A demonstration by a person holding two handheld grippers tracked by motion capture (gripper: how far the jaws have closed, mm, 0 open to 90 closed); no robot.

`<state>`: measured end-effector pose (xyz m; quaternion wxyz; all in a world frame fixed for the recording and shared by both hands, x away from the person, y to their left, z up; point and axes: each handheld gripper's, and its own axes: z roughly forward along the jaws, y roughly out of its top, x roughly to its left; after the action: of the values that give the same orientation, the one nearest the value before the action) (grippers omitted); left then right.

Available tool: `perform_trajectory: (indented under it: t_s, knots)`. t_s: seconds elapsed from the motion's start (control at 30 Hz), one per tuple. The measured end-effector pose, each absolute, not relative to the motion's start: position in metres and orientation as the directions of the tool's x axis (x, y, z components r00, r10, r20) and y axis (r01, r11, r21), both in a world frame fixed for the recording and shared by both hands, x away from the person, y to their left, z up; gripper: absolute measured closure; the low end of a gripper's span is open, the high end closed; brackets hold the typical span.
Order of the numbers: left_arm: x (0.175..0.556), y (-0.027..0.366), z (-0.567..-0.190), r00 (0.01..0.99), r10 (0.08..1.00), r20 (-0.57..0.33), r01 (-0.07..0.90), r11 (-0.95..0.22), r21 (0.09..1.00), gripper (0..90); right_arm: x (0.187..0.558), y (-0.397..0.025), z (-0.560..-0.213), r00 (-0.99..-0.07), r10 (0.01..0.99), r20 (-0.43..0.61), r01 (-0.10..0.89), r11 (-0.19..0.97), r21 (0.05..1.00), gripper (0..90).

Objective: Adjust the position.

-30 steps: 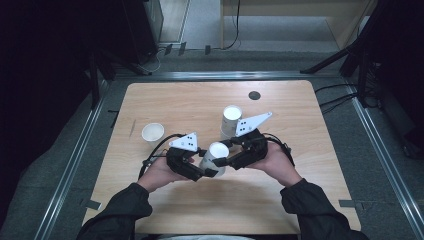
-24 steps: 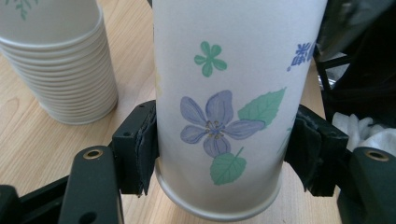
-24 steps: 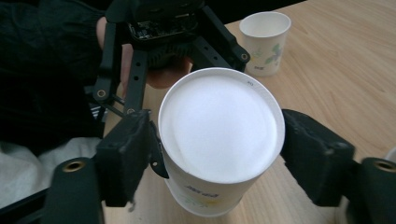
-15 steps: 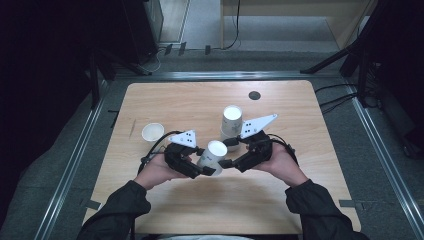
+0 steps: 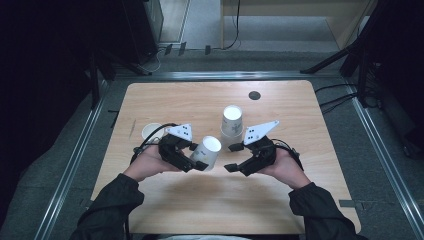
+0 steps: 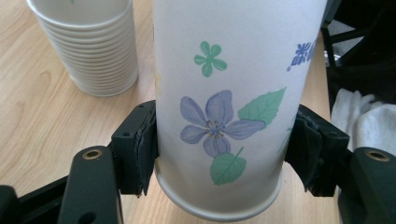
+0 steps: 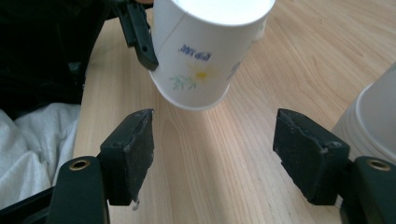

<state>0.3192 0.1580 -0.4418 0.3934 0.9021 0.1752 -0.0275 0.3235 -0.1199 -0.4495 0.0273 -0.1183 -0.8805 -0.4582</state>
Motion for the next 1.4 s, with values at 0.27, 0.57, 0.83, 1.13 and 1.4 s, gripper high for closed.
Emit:
perform_trajectory:
  t_s: [0.27,0.57,0.83,1.13,1.4]
  knots:
    - [0.323,0.157,-0.440,0.945,0.286,-0.160,0.318,-0.684,0.657,32.1,0.323,-0.118,-0.455,-0.973,0.176,0.151,0.226,0.568,0.792,30.7]
    - [0.323,0.149,-0.443,0.954,0.270,-0.129,0.292,-0.743,0.602,31.9,0.323,-0.116,-0.461,-0.971,0.179,0.161,0.237,0.583,0.778,30.7]
    - [0.323,0.144,-0.449,0.960,0.252,-0.127,0.278,-0.777,0.565,31.6,0.324,-0.114,-0.463,-0.971,0.176,0.163,0.237,0.579,0.780,30.6]
    - [0.319,0.132,-0.457,0.968,0.223,-0.112,0.248,-0.821,0.514,31.5,0.321,-0.111,-0.465,-0.974,0.162,0.158,0.224,0.580,0.783,30.4]
    - [0.315,0.123,-0.459,0.982,0.169,-0.083,0.187,-0.845,0.500,31.3,0.319,-0.105,-0.467,-0.977,0.145,0.154,0.210,0.587,0.782,30.3]
